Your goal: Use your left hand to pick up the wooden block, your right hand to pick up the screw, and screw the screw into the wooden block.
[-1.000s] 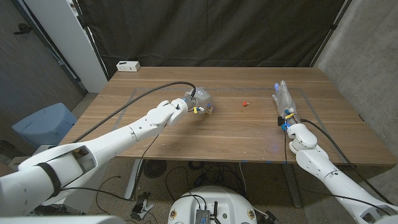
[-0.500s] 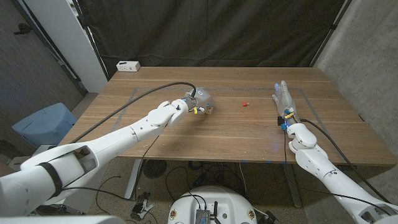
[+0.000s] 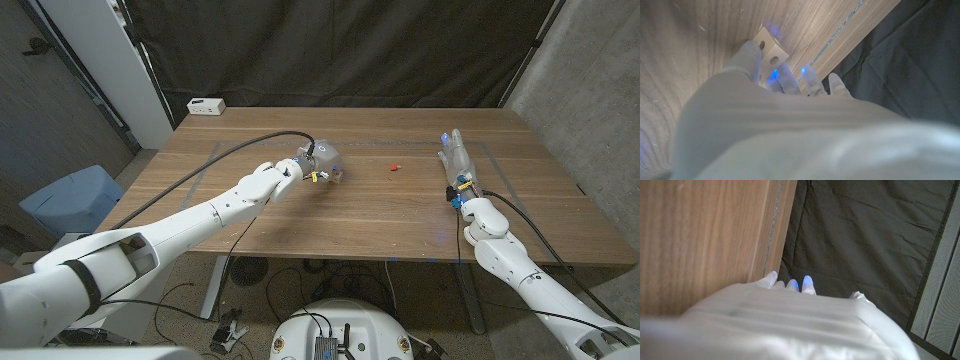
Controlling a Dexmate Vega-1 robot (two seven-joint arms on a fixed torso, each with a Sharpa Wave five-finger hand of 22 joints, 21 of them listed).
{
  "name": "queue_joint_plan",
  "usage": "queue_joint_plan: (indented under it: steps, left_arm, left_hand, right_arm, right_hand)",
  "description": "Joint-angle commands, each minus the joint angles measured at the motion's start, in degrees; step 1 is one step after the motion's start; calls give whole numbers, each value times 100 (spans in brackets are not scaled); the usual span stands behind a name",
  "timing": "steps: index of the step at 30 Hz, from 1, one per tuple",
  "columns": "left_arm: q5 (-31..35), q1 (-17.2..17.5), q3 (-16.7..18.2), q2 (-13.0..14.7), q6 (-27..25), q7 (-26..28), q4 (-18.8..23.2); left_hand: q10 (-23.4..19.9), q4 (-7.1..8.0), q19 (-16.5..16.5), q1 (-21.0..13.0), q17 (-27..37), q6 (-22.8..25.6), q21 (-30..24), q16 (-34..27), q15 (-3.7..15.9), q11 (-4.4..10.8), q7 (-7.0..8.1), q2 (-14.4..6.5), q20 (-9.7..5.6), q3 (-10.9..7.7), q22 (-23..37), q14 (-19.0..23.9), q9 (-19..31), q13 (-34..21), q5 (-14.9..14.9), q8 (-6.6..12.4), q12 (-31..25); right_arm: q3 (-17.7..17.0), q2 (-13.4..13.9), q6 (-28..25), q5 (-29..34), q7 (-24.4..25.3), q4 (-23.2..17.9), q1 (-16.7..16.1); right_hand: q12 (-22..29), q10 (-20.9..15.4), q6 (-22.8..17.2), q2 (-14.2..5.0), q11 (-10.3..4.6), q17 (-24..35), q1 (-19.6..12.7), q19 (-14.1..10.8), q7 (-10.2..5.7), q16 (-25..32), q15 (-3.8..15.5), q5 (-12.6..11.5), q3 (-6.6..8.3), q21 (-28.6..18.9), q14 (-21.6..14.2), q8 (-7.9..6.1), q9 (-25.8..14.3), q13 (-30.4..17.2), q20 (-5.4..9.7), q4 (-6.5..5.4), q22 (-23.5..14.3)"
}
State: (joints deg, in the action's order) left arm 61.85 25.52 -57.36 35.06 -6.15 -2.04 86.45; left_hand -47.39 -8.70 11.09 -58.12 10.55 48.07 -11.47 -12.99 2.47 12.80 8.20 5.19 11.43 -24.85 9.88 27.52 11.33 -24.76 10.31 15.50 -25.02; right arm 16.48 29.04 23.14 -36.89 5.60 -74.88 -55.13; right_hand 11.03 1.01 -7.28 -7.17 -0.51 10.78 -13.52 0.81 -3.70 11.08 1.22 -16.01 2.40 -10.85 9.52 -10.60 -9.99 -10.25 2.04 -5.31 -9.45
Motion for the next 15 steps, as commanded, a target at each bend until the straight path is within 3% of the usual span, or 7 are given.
queue_joint_plan:
  steps: [1,15]
  left_arm:
    - [-54,34,42,12,-104,31,41]
    - [-240,84,182,-37,-289,114,108]
  left_hand:
    - [-70,12,38,-40,19,63,25,-31,694,1,5,-27,21,34,-3,54,14,-32,-2,25,-38]
    - [-62,40,30,-1,24,88,40,-22,704,-21,-7,-60,42,75,-3,36,13,-57,2,7,-10]
  right_arm:
    - [-3,22,-23,26,35,-53,-4]
    - [-3,22,-20,33,57,-93,-42]
  right_hand:
    - [20,-20,-29,-6,5,11,32,-47,5,41,7,-7,-8,-10,-19,-34,-23,-12,89,-21,-16]
    - [16,-28,-42,-7,6,11,38,-55,9,37,7,-10,-6,-8,-26,-32,-23,-12,90,-23,-16]
